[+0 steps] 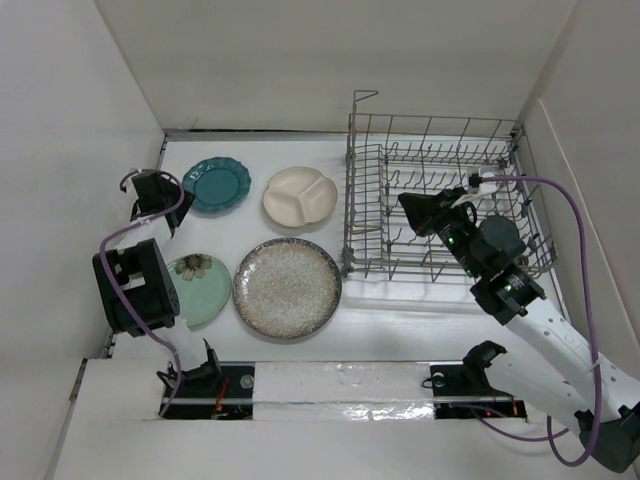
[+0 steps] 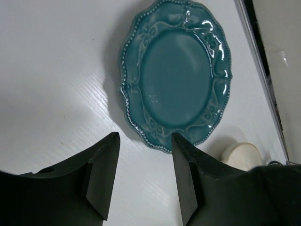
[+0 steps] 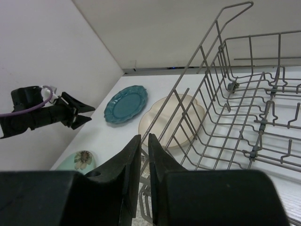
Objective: Load the plates into the dish rack
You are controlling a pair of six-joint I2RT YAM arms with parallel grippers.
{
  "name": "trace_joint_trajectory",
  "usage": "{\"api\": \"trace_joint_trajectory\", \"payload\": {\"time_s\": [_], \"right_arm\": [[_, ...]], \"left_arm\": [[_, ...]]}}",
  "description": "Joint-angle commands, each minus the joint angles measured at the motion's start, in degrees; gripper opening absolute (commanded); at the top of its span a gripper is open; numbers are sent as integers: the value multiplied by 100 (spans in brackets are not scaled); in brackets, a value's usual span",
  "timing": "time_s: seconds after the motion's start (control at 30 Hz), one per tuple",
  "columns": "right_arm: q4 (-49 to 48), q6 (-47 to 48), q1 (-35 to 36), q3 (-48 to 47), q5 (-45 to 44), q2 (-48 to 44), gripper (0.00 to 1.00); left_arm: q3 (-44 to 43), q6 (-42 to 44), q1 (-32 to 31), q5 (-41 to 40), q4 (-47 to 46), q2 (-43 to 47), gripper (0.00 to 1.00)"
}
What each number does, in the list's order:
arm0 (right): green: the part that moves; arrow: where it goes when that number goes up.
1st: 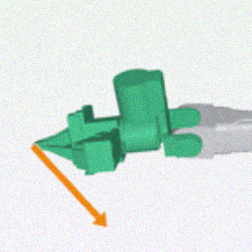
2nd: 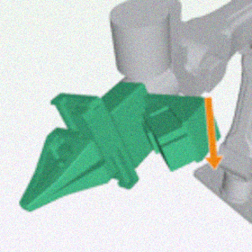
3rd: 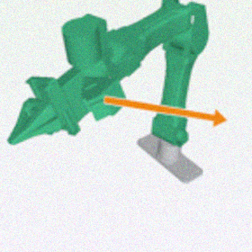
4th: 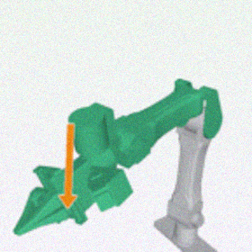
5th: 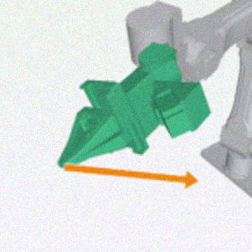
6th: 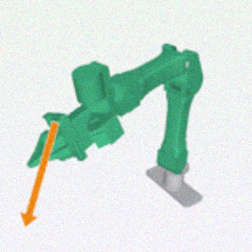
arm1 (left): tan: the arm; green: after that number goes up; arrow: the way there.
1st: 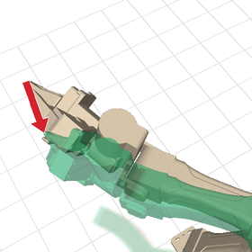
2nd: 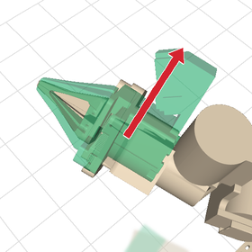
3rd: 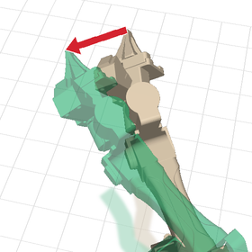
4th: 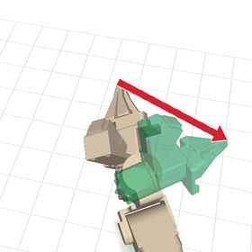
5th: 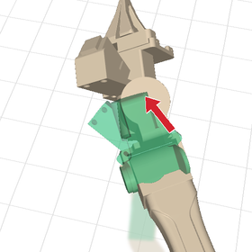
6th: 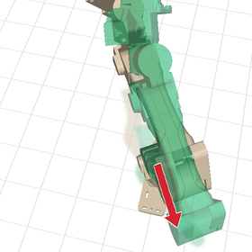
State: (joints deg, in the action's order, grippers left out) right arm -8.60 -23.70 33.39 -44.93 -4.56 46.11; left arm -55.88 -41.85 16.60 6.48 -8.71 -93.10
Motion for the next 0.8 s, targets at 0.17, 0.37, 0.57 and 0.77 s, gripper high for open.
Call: {"api": "trace_joint_trajectory", "payload": {"time_s": [0.17, 0.37, 0.57, 0.77], "right_arm": [[-353, 24, -87, 19, 192, -5, 21], [-370, 32, -87, 19, 183, 65, 22], [-397, 24, -87, 19, 227, 135, 22], [-414, 24, -87, 37, 227, 144, 22]], "left_arm": [[-696, -96, -16, -42, -139, -885, 49], [-679, -376, -16, 239, -411, -1324, 51], [-582, -517, -16, 433, -745, -1632, 60], [-635, -579, -69, 530, -834, -1817, 63]]}}
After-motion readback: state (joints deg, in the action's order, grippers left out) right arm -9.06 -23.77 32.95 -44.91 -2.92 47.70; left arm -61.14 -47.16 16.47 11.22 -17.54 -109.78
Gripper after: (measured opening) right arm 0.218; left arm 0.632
